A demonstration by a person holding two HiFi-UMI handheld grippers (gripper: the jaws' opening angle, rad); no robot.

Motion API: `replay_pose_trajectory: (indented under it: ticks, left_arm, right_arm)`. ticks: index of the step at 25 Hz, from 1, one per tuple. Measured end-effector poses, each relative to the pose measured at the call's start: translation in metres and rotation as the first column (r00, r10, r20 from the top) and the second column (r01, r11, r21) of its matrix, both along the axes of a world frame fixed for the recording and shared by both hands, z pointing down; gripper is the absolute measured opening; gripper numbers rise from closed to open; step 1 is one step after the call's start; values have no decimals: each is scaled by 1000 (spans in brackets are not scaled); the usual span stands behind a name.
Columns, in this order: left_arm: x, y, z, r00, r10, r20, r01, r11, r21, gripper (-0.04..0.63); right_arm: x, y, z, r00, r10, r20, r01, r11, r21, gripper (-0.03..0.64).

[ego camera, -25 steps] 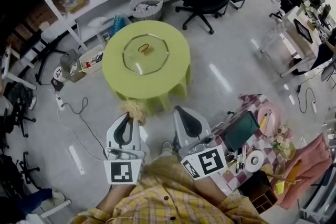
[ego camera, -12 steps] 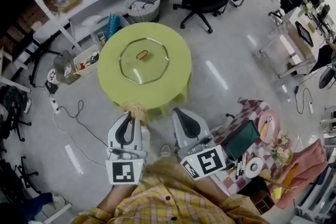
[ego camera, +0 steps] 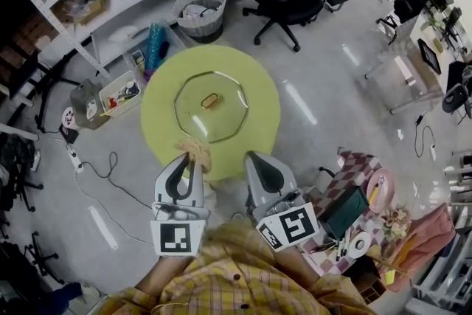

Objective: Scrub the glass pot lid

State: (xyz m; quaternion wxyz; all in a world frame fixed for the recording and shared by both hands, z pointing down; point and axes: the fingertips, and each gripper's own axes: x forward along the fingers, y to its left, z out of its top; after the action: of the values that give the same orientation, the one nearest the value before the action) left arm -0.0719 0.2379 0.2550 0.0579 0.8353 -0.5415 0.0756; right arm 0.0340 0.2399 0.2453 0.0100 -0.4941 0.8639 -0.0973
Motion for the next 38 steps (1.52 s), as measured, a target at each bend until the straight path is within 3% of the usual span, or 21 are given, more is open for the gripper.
replay_pose_trajectory:
  ticks: [15,20,26,32,38]
  left_arm:
    - [-62,-122,21,996,89,-23,-90,994,-68,38]
    - [-73,-153,31,989,145,9,-144,986,-88,38]
    - [-75,-179,54,968,222,116,-207,970,-124,37]
    - [-65,-208,87,914,304,270,-274,951,-142,38]
    - [-45,-225,107,908,306,287,-251,944,-214,38]
  right_arm:
    - [-61,-121,18,994,93,-58,-96,993,-63,-3]
    - [-74,-150,26,989,123,-79,-130,988,-83,-3]
    - [-82,-173,41,984,139,-107,-152,981,-117,-3]
    - [-73,-198,59,982,140,-124,-157,977,-144,-3]
    - [-54,-210,80,986,118,-115,-138,973,-187,-3]
